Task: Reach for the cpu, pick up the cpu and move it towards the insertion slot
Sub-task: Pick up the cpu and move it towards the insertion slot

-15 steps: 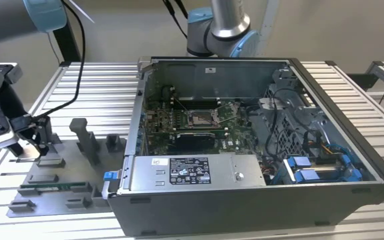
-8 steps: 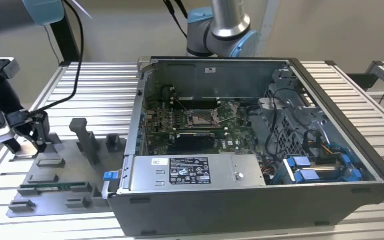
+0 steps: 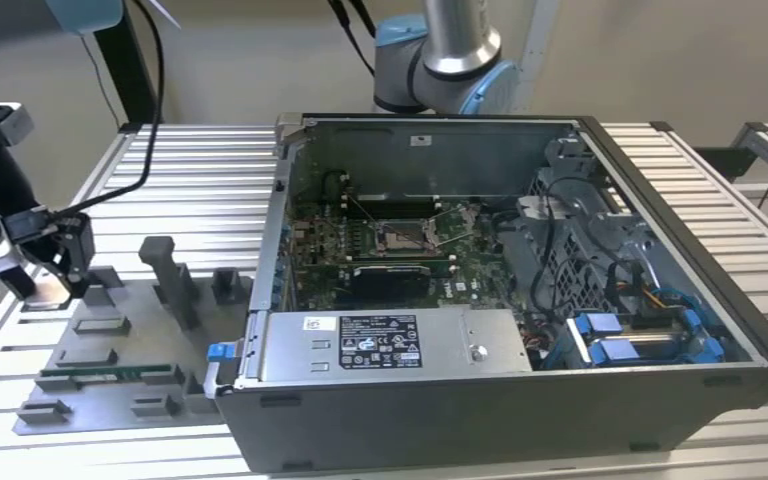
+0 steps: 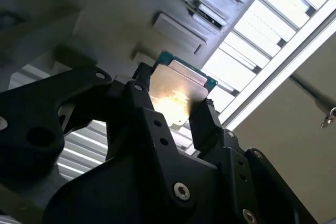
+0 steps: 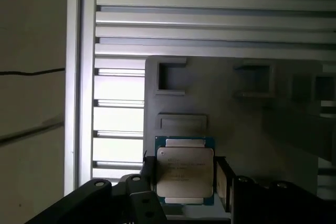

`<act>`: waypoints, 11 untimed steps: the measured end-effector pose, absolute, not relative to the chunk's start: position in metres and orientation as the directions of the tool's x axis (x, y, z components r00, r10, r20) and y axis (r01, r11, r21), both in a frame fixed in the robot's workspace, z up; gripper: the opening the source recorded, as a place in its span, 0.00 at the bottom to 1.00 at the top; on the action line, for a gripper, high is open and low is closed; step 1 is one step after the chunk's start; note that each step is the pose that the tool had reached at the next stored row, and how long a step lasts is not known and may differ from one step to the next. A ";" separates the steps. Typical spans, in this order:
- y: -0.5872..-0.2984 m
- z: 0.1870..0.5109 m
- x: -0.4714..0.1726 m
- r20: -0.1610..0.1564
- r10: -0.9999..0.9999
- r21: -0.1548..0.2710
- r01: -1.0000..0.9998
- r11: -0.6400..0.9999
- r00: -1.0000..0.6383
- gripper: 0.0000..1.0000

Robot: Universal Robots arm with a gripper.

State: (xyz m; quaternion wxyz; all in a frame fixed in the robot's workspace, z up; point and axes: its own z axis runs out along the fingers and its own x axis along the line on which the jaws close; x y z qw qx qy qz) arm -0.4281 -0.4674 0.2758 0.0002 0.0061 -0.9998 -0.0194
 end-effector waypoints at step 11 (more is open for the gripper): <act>-0.467 0.291 -0.428 0.000 -0.012 0.039 -0.012 0.999 -1.000 0.00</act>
